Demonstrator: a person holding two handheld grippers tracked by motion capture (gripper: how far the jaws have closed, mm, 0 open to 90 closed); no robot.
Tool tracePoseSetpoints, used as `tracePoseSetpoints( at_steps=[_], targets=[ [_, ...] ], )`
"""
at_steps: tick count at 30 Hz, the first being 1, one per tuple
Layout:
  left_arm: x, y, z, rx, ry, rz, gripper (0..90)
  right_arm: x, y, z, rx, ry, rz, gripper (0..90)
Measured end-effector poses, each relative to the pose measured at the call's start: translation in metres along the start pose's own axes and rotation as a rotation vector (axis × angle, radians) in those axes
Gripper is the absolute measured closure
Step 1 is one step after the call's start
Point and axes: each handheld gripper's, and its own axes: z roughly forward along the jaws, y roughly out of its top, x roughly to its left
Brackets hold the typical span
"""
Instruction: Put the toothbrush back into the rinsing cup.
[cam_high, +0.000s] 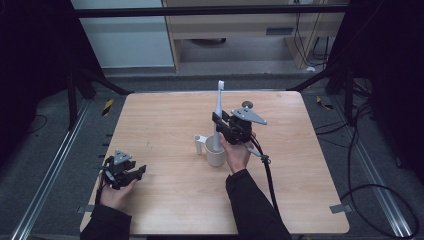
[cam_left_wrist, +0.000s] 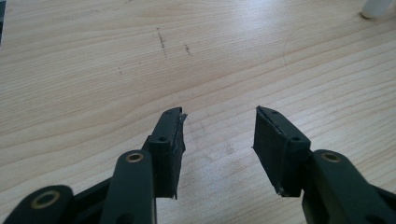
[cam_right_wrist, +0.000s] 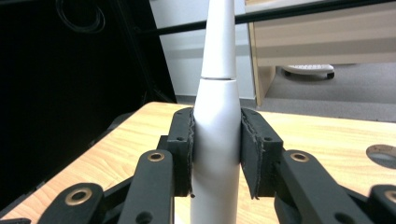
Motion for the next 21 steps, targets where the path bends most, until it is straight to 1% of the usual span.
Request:
tracePoseSetpoints(
  at_steps=[4,5,9,10,12,21],
  targets=[
    [0.0,0.0,0.0,0.001,0.0,0.001,51.9,0.001,-0.006,0.004,0.024,-0.004,-0.005,67.3],
    [0.0,0.0,0.0,0.0,0.0,0.001,51.9,0.002,-0.01,0.006,0.037,-0.006,-0.006,67.3],
    [0.0,0.0,0.0,0.0,0.0,0.001,51.9,0.001,-0.014,0.008,0.056,-0.01,-0.005,67.3],
    [0.0,0.0,0.0,0.001,0.0,0.002,52.0,0.001,-0.017,0.009,0.073,-0.016,-0.005,67.3],
    [0.0,0.0,0.0,0.001,0.001,0.003,52.0,0.0,-0.019,0.01,0.088,-0.021,-0.005,67.3],
    [-0.001,0.0,0.0,0.001,0.0,0.004,52.1,0.0,-0.029,0.013,0.126,-0.029,-0.007,67.3]
  ],
)
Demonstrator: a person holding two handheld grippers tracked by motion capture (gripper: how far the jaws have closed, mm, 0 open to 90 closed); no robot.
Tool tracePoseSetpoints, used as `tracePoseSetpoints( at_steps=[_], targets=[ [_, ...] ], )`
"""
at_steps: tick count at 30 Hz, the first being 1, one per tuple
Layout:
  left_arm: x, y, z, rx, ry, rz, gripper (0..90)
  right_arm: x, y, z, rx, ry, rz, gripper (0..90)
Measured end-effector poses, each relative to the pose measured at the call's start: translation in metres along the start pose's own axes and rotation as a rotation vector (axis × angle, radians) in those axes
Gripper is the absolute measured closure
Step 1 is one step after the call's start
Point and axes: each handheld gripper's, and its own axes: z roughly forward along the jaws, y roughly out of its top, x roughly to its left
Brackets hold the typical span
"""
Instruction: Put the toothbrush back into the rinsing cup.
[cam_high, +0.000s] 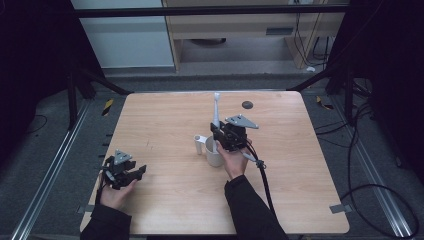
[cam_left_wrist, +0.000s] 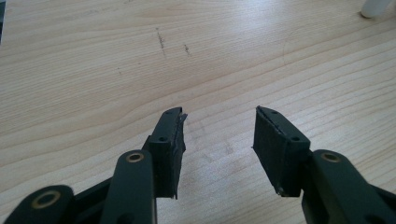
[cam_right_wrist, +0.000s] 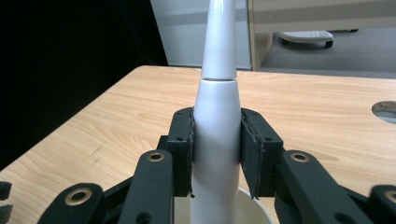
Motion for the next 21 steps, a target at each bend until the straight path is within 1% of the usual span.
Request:
tracePoseSetpoints(
  at_steps=[3,4,5,15,21],
  targets=[
    [0.0,0.0,0.0,0.001,0.0,0.0,52.1,0.0,-0.003,0.002,0.024,-0.009,-0.007,67.2],
    [0.0,0.0,0.0,0.001,0.0,0.001,52.1,0.0,-0.003,0.002,0.024,-0.009,-0.007,67.2],
    [0.0,0.0,0.0,0.002,0.0,0.001,52.1,0.0,-0.005,0.002,0.038,-0.013,-0.012,67.2],
    [0.0,0.0,0.0,0.0,-0.001,0.0,52.1,0.0,-0.009,0.006,0.083,-0.018,-0.016,67.1],
    [0.0,0.0,0.0,0.002,-0.002,0.002,52.1,-0.003,-0.012,0.008,0.11,-0.024,-0.016,67.1]
  ],
)
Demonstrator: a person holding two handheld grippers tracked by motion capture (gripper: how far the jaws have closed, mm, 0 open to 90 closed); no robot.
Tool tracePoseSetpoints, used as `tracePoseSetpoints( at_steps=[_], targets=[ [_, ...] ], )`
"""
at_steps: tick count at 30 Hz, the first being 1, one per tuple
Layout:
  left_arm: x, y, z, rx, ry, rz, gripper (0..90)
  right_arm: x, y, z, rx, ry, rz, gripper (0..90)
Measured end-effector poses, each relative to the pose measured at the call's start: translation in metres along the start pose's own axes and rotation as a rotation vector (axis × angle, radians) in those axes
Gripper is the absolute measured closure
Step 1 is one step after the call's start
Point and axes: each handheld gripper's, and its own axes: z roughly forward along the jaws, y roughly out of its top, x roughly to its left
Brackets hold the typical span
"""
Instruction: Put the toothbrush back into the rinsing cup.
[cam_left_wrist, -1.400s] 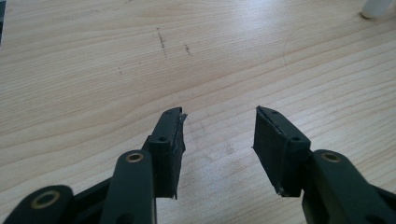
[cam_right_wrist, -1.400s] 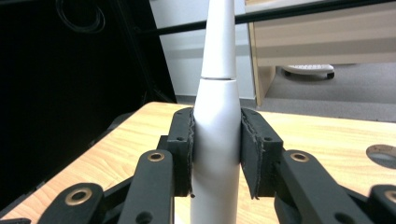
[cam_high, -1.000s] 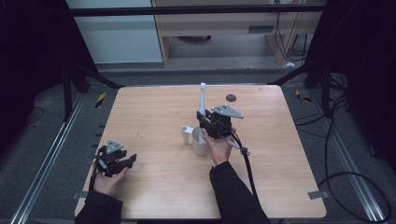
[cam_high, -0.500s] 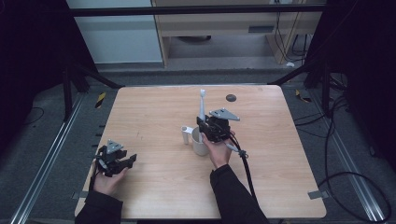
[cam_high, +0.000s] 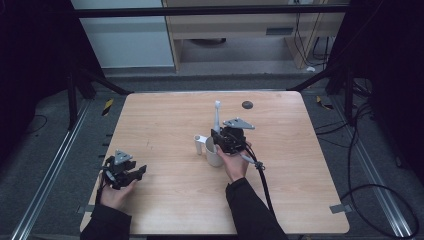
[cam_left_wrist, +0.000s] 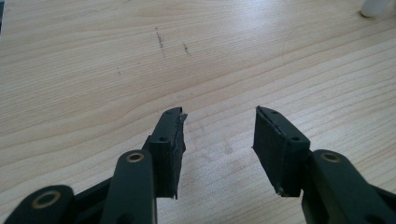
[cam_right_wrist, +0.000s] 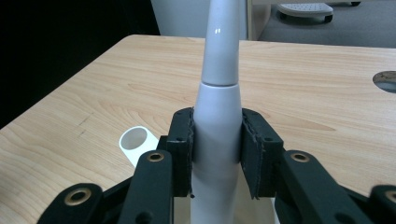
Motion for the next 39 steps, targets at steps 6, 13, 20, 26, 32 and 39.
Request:
tracePoseSetpoints(
  at_steps=[6,13,20,26,32,39],
  targets=[
    [0.0,0.0,0.0,0.0,-0.001,0.0,52.1,-0.001,-0.002,0.001,0.012,-0.012,-0.006,67.0],
    [0.0,0.0,0.0,0.001,-0.001,0.0,52.0,-0.003,-0.004,0.002,0.017,-0.013,-0.007,66.9],
    [0.0,0.0,0.0,0.0,-0.001,0.0,52.0,-0.004,-0.004,0.001,0.013,-0.026,-0.016,66.1],
    [0.0,0.0,0.0,0.001,-0.003,0.0,51.9,-0.006,-0.002,-0.001,-0.004,-0.034,-0.025,64.4],
    [0.0,0.0,0.0,0.0,-0.003,-0.001,51.8,-0.006,-0.001,-0.003,-0.001,-0.03,-0.031,61.3],
    [0.0,0.0,0.0,0.0,-0.004,-0.001,51.7,-0.004,-0.001,-0.012,-0.015,-0.016,-0.045,47.6]
  ],
)
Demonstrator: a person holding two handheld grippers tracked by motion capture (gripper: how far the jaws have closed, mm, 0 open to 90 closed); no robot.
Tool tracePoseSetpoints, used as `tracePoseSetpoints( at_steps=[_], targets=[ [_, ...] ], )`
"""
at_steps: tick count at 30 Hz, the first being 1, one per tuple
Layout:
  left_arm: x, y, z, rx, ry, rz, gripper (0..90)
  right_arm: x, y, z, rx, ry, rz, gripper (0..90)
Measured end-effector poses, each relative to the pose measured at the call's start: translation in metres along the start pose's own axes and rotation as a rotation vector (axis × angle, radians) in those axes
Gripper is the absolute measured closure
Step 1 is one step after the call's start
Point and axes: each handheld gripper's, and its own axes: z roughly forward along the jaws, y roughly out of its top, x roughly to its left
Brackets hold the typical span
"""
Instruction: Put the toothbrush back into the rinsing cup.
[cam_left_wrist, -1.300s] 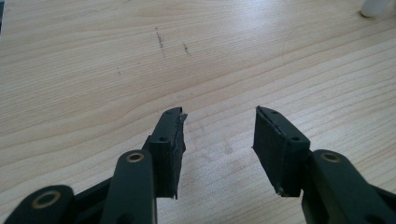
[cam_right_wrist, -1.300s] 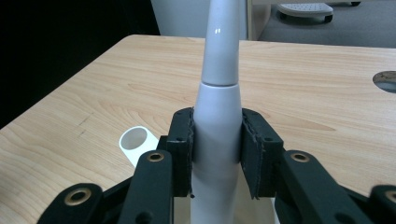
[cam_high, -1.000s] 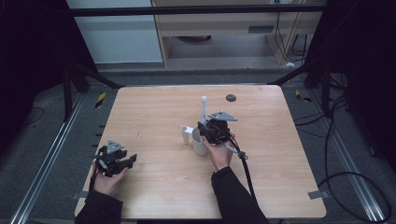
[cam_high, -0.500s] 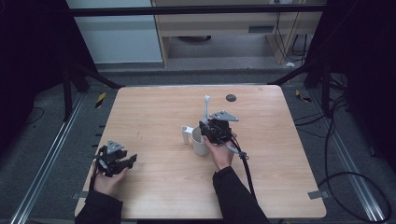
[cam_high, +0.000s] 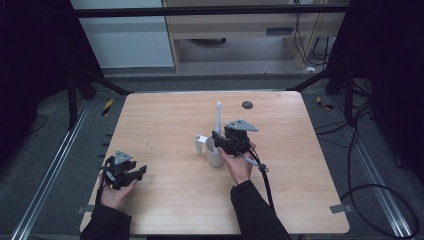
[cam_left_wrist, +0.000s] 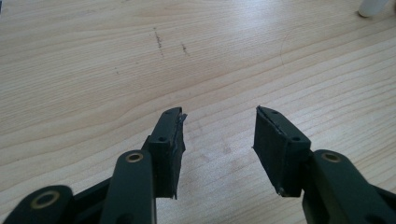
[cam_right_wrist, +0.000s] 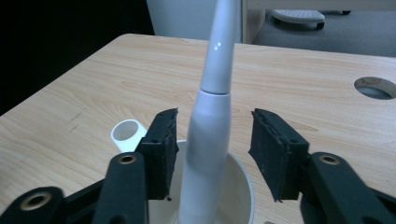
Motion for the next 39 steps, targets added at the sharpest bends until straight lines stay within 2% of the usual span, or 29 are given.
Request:
tracePoseSetpoints(
  at_steps=[4,5,7,12,15,16,17,22,26,27,28,31,32,33,39],
  targets=[
    [0.0,0.0,0.0,0.0,0.0,0.001,51.6,0.001,0.0,-0.006,-0.006,0.01,-0.017,41.1],
    [0.0,0.0,0.0,0.0,0.001,0.001,51.6,0.001,0.0,-0.012,-0.011,0.017,-0.022,36.4],
    [0.0,0.0,0.0,0.0,0.001,0.002,51.5,0.0,0.001,-0.019,-0.009,0.031,-0.027,32.8],
    [-0.001,0.0,0.0,0.001,-0.002,0.005,51.4,-0.004,0.001,-0.034,-0.001,0.056,-0.033,27.5],
    [-0.001,0.0,0.0,0.001,-0.004,0.004,51.2,-0.011,-0.002,-0.05,0.0,0.074,-0.025,24.7],
    [-0.001,0.0,0.0,0.001,-0.004,0.004,51.2,-0.011,-0.002,-0.05,0.0,0.074,-0.025,24.7],
    [-0.001,0.0,0.0,0.001,-0.005,0.005,51.0,-0.017,-0.005,-0.057,0.002,0.072,-0.018,24.1],
    [-0.003,0.0,0.0,-0.003,-0.009,0.006,50.5,-0.028,-0.011,-0.07,0.007,0.051,-0.019,23.1],
    [-0.003,0.0,0.001,-0.003,-0.01,0.006,49.6,-0.043,-0.021,-0.084,0.001,0.046,0.003,22.6],
    [-0.003,0.0,0.001,-0.003,-0.01,0.007,49.6,-0.043,-0.021,-0.084,0.001,0.046,0.003,22.6],
    [-0.003,0.0,0.001,-0.002,-0.009,0.008,49.3,-0.05,-0.026,-0.089,0.008,0.038,0.004,22.3],
    [-0.003,0.0,0.0,-0.004,-0.011,0.007,48.9,-0.056,-0.032,-0.093,0.016,0.029,0.001,21.5],
    [-0.003,0.0,0.0,-0.005,-0.012,0.007,48.4,-0.063,-0.038,-0.098,0.026,0.016,-0.002,20.8],
    [-0.003,0.0,0.0,-0.006,-0.012,0.007,48.4,-0.063,-0.038,-0.098,0.026,0.016,-0.002,20.8],
    [-0.003,-0.001,0.001,-0.006,-0.014,0.007,47.3,-0.087,-0.06,-0.113,0.073,-0.021,0.018,18.6]
  ],
)
